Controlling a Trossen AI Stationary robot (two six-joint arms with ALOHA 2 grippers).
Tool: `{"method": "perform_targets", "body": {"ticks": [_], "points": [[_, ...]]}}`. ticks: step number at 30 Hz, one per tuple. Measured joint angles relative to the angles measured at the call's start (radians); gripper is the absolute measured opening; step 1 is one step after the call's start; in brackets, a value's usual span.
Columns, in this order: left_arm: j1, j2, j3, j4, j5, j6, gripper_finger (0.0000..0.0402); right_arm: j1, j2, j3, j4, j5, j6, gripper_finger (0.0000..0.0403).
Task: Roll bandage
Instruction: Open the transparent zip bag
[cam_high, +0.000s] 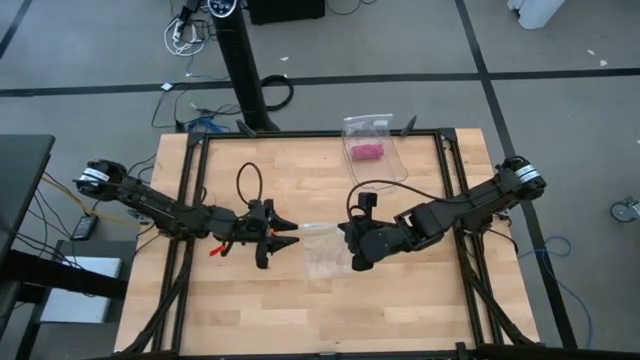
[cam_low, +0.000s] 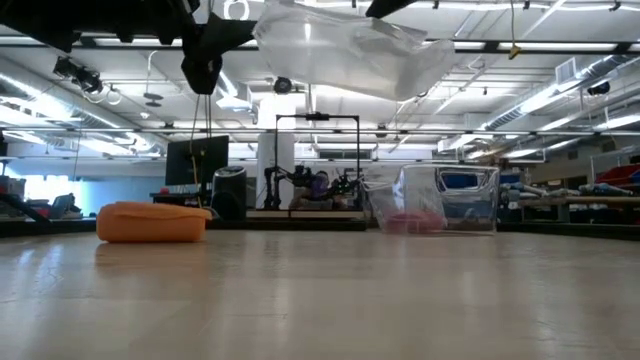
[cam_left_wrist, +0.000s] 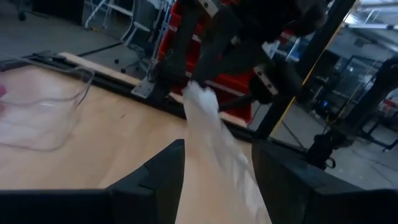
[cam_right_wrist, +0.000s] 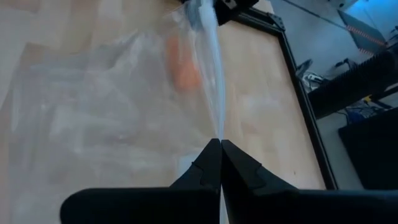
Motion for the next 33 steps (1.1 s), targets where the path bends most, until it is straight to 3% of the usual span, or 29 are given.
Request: {"method": "perform_targets", "body": {"ticks": [6,20,33], "points": [[0.004,0.000,0.000,0.009,-0.031,0.001,0.0188,0.000,0.000,0.000,0.041,-0.001,-0.027,0.0003],[0.022,0.109,0.000,0.152,-0.002,0.022,0.0131,0.000,0.000,0.000,0.080,-0.028,-0.058,0.0002],[0.021,0.109,0.000,0.149,0.003,0.108,0.0036,0.005,0.000,0.000,0.080,-0.028,-0.056,0.0003]]}}
